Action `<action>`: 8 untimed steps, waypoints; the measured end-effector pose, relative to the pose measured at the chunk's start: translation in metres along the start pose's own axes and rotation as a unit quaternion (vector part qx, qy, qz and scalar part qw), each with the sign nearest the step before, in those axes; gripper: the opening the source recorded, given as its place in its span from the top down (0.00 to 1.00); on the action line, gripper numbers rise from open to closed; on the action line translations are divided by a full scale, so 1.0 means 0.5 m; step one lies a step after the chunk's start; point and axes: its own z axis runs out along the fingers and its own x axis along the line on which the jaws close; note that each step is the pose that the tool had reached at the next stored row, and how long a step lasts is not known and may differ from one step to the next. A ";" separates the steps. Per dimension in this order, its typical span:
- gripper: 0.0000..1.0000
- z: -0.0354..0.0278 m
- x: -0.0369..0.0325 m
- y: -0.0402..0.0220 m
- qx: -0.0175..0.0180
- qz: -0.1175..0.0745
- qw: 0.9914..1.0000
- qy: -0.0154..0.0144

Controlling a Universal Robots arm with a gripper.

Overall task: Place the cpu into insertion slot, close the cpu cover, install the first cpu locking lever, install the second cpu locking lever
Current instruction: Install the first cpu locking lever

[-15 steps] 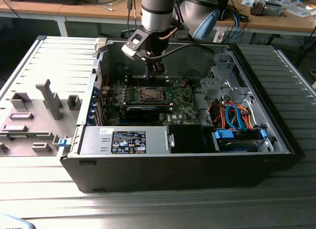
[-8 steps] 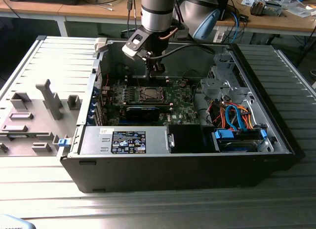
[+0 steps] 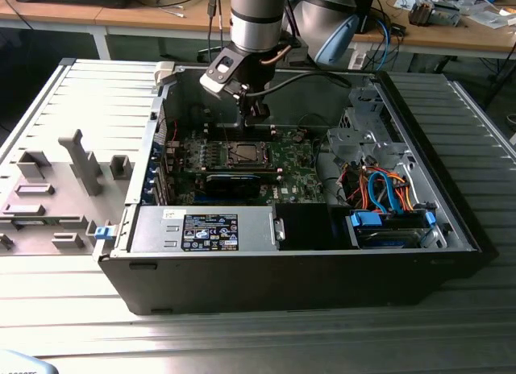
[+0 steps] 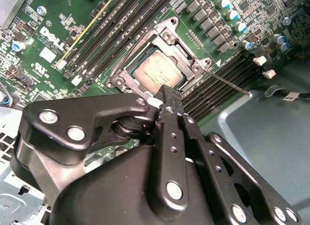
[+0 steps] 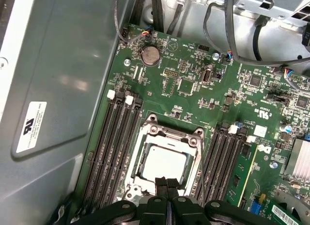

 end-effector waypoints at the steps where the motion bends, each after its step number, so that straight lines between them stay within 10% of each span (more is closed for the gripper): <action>1: 0.89 0.000 0.000 0.000 0.000 -0.001 1.000 0.000; 8: 0.89 0.000 0.000 0.000 0.000 -0.014 1.000 0.000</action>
